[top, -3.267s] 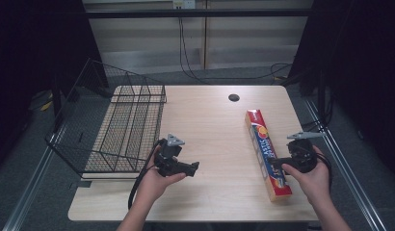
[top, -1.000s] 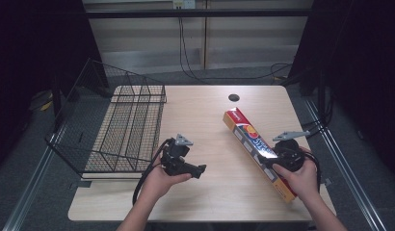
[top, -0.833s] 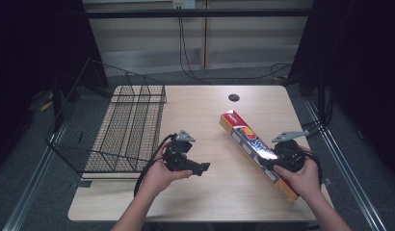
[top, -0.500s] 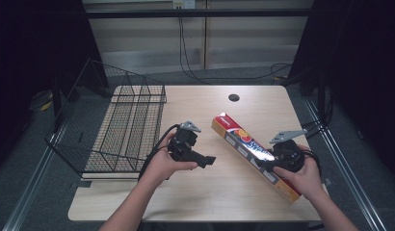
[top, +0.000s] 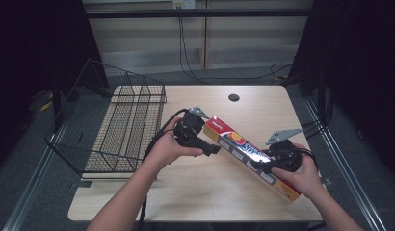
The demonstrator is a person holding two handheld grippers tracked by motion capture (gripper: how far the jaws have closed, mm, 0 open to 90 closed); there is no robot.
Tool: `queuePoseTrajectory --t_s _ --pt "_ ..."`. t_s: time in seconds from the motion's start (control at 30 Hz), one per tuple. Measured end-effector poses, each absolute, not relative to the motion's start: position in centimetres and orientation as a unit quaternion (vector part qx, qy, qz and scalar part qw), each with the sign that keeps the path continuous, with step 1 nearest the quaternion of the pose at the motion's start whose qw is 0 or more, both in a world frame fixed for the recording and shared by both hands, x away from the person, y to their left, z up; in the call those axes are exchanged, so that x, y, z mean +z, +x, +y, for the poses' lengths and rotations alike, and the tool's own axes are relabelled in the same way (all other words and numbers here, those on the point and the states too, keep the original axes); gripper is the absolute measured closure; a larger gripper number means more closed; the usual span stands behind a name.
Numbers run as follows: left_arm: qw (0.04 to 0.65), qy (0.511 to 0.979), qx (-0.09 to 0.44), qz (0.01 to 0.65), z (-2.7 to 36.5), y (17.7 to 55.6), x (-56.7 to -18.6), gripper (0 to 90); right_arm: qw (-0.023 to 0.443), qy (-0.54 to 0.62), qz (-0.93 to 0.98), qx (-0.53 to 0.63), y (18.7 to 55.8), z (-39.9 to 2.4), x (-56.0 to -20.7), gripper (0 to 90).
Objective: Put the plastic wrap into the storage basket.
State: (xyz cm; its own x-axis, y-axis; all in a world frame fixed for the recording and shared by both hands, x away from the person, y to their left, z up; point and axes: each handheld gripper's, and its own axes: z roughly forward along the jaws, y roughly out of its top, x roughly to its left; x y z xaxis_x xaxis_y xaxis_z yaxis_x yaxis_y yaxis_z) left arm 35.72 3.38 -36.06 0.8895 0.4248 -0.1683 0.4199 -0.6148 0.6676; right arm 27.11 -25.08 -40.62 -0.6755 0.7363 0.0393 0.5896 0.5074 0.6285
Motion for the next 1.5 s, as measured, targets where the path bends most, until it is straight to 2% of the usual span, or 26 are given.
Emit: queuePoseTrajectory --t_s 0.3,0.53,1.27,1.5 --pt "0.367 0.907 0.011 0.204 1.4 36.5 -35.0 1.8 0.106 0.36 0.87 0.321 27.3 -24.8 -40.4 44.8" --pt "0.335 0.928 0.036 0.162 0.3 37.2 -34.8 3.0 0.1 0.338 0.879 0.322 27.4 -24.5 -39.7 44.8" --pt "0.285 0.956 0.015 0.073 -2.2 36.9 -36.6 3.0 0.084 0.261 0.908 0.318 28.6 -23.1 -38.2 44.6" --pt "0.256 0.966 0.002 0.042 -3.1 36.0 -37.3 6.5 0.076 0.221 0.915 0.328 29.0 -22.6 -37.6 44.2"
